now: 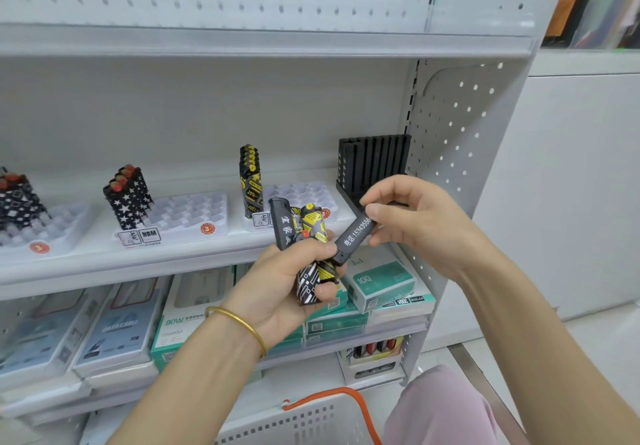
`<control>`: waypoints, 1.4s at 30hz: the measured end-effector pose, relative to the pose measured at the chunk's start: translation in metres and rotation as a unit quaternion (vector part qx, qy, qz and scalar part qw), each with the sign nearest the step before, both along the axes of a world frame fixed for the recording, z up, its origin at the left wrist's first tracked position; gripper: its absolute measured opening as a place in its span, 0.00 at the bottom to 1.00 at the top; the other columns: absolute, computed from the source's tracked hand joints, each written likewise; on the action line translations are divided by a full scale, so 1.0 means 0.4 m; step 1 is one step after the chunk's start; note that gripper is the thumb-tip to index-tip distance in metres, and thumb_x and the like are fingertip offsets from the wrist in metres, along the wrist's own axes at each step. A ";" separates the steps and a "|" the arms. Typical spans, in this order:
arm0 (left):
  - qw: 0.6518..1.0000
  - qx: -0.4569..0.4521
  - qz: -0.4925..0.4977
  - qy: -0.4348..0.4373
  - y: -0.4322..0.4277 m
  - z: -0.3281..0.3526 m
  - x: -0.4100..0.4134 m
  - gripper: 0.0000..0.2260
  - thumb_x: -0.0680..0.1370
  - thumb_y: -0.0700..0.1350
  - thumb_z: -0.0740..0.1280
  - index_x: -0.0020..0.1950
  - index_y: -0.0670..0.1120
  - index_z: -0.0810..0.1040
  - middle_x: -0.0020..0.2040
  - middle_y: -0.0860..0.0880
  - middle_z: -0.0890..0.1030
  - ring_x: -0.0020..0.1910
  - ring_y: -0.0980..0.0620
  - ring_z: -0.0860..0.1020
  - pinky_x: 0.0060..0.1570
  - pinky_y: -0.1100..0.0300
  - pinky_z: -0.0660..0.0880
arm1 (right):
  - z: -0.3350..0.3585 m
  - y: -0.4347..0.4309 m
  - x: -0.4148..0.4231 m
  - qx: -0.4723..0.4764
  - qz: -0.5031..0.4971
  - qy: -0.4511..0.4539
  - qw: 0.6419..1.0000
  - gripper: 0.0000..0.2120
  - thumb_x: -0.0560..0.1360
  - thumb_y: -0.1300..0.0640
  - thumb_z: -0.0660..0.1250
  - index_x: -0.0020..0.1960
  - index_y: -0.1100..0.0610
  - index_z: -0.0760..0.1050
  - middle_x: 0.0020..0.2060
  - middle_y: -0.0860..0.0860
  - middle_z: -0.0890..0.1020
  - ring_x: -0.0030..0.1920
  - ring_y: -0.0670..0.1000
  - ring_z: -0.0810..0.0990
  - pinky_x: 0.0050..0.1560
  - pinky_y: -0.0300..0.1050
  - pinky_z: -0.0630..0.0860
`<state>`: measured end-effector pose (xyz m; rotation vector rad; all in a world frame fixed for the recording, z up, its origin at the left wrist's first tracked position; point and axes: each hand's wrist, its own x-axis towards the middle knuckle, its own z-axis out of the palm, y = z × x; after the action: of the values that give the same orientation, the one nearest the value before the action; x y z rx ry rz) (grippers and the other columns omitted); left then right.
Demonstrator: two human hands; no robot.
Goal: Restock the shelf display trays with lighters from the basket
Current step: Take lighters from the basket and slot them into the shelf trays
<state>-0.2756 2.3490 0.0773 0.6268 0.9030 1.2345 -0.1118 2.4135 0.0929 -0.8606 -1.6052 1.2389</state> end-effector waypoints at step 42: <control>0.993 0.037 -0.091 0.067 0.024 -0.026 0.012 0.18 0.62 0.30 0.73 0.51 0.38 0.76 0.34 0.44 0.79 0.31 0.52 0.77 0.18 0.66 0.64 | 0.009 0.177 -0.056 0.296 -0.282 -0.309 0.859 0.20 0.74 0.65 0.65 0.64 0.60 0.65 0.42 0.57 0.78 0.44 0.61 0.78 0.47 0.54 0.76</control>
<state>-0.2709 2.3585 0.0670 0.8410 0.8926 1.0755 -0.1344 2.4843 0.0967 -1.2549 -1.8645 0.0071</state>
